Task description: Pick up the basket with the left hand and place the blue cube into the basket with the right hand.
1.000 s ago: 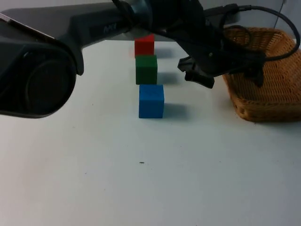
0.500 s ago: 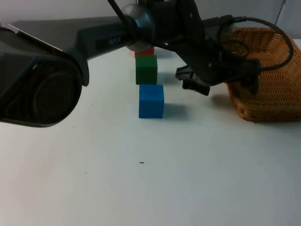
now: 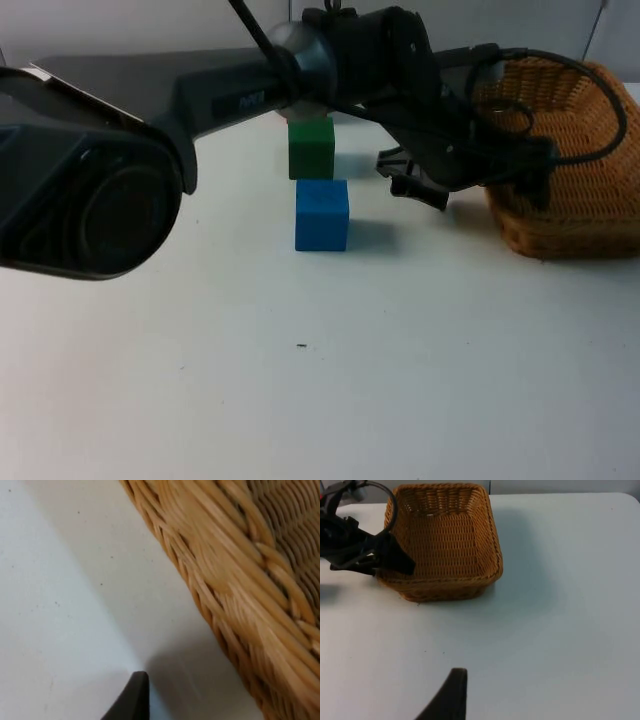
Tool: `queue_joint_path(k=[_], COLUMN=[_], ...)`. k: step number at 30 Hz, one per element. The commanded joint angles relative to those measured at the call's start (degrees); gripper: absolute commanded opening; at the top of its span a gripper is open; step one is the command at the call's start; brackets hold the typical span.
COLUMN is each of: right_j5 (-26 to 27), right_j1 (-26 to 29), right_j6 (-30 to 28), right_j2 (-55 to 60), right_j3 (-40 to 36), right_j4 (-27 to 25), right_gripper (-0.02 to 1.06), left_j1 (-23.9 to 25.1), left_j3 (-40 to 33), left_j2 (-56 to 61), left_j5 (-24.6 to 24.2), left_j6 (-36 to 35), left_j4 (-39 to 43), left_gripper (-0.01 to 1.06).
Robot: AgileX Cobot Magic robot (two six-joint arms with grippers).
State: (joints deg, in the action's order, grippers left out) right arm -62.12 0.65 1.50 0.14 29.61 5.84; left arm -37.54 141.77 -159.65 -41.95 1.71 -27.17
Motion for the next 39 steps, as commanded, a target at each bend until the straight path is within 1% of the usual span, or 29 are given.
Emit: queue_joint_path(k=[1,2,3,6,7,8,11,12,13,16,18,19,20,21,24,25,28,31,34,35,38,39], right_j5=[0.51,0.51,0.51,0.51,0.51,0.51,0.51,0.51,0.51,0.51,0.51,0.51,0.51,0.51,0.51,0.51,0.51,0.51,0.51,0.51,0.51,0.51], right_j1=[0.29,0.29,0.29,0.29,0.29,0.29,0.29,0.29,0.29,0.29,0.29,0.29,0.29,0.29,0.29,0.29,0.29,0.29,0.29,0.29,0.29,0.29], right_j6=[0.04,0.04,0.04,0.04,0.04,0.04,0.04,0.04,0.04,0.04,0.04,0.04,0.04,0.04,0.04,0.04,0.04,0.04,0.04,0.04,0.04,0.04], right_j2=[-0.14,-0.14,-0.14,-0.14,-0.14,-0.14,-0.14,-0.14,-0.14,-0.14,-0.14,-0.14,-0.14,-0.14,-0.14,-0.14,-0.14,-0.14,-0.14,-0.14,-0.14,-0.14], right_j3=[-0.52,-0.52,-0.52,-0.52,-0.52,-0.52,-0.52,-0.52,-0.52,-0.52,-0.52,-0.52,-0.52,-0.52,-0.52,-0.52,-0.52,-0.52,-0.52,-0.52,-0.52,-0.52], right_j4=[0.35,0.35,0.35,0.35,0.35,0.35,0.35,0.35,0.35,0.35,0.35,0.35,0.35,0.35,0.35,0.35,0.35,0.35,0.35,0.35,0.35,0.35], right_gripper=[1.04,1.04,1.04,1.04,1.04,1.04,1.04,1.04,1.04,1.04,1.04,1.04,1.04,1.04,1.04,1.04,1.04,1.04,1.04,1.04,1.04,1.04], left_j1=[-0.47,-0.47,-0.47,-0.47,-0.47,-0.47,-0.47,-0.47,-0.47,-0.47,-0.47,-0.47,-0.47,-0.47,-0.60,-0.60,-0.60,-0.04,1.43,1.43,3.50,3.50], left_j3=[0.22,0.22,0.22,0.22,0.22,0.22,0.22,0.22,0.22,0.22,0.22,0.22,0.22,0.22,0.22,0.22,0.22,0.22,0.22,0.22,0.22,0.22], left_j2=[-0.23,-0.23,-0.23,-0.23,-0.23,-0.23,0.02,0.02,0.17,1.70,2.26,2.92,3.78,3.78,5.83,5.83,7.75,9.06,11.35,11.35,13.38,13.38], left_j5=[0.20,0.20,0.20,-0.30,-0.30,-0.30,-0.06,-0.06,0.23,1.74,1.88,1.89,1.79,1.79,-0.47,-0.47,-3.61,-5.61,-8.53,-8.53,-11.50,-11.50], left_j6=[-1.71,-2.46,-2.46,-2.45,-2.45,-2.17,-2.28,-2.28,-2.40,-6.68,-7.94,-9.20,-11.47,-11.47,-18.00,-18.00,-20.22,-20.25,-20.35,-20.35,-19.43,-19.43], left_j4=[0.52,0.81,0.81,0.93,0.93,0.69,-0.02,-0.02,-0.49,-0.49,-0.15,0.55,3.52,3.52,11.29,11.29,14.83,14.72,10.73,10.73,8.14,8.14], left_gripper=[0.93,0.82,0.82,0.49,0.49,0.39,0.05,0.05,0.00,0.00,0.00,0.00,0.00,0.00,0.00,0.00,0.00,0.00,0.00,0.00,0.00,0.00])
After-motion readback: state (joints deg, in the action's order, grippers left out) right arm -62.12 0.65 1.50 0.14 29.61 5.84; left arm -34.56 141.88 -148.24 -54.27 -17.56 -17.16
